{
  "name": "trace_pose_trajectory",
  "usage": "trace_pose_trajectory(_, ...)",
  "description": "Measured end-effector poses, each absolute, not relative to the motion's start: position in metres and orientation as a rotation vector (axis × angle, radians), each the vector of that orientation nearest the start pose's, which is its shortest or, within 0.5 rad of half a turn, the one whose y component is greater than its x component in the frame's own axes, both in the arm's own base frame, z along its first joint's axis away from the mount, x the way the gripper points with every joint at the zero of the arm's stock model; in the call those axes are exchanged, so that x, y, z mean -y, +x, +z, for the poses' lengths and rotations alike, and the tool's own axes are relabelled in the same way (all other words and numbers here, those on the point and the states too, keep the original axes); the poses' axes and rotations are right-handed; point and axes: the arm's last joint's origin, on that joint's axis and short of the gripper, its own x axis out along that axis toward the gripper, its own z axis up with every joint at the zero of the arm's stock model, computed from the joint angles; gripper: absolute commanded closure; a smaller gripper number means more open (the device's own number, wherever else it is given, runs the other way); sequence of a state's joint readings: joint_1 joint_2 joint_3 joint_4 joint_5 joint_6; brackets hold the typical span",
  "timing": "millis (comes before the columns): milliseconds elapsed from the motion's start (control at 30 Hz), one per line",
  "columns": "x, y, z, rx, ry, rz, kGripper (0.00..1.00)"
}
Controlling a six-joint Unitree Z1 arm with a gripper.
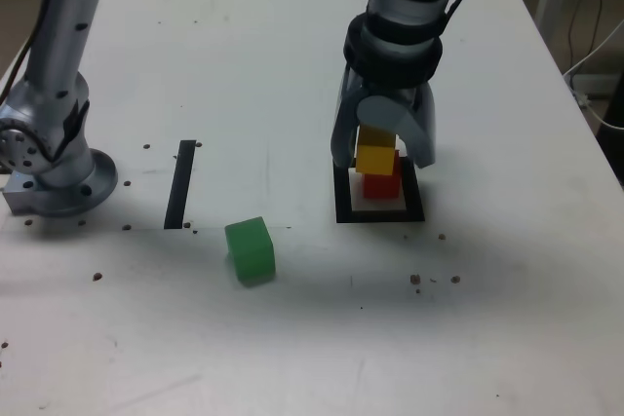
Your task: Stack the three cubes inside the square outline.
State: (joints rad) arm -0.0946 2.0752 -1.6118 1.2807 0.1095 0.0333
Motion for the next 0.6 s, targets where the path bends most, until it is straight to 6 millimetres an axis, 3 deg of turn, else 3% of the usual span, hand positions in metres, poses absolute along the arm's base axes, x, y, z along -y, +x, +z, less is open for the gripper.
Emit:
trace_pose_trajectory(267, 0.028, 0.353, 0.265, -1.735, 0.212, -0.017, 0.01)
trace_pose_trajectory(433, 0.036, 0.317, 0.291, -1.730, 0.217, -0.045, 0.01)
trace_pose_trajectory(600, 0.053, 0.276, 0.305, -1.743, 0.224, -0.051, 0.01)
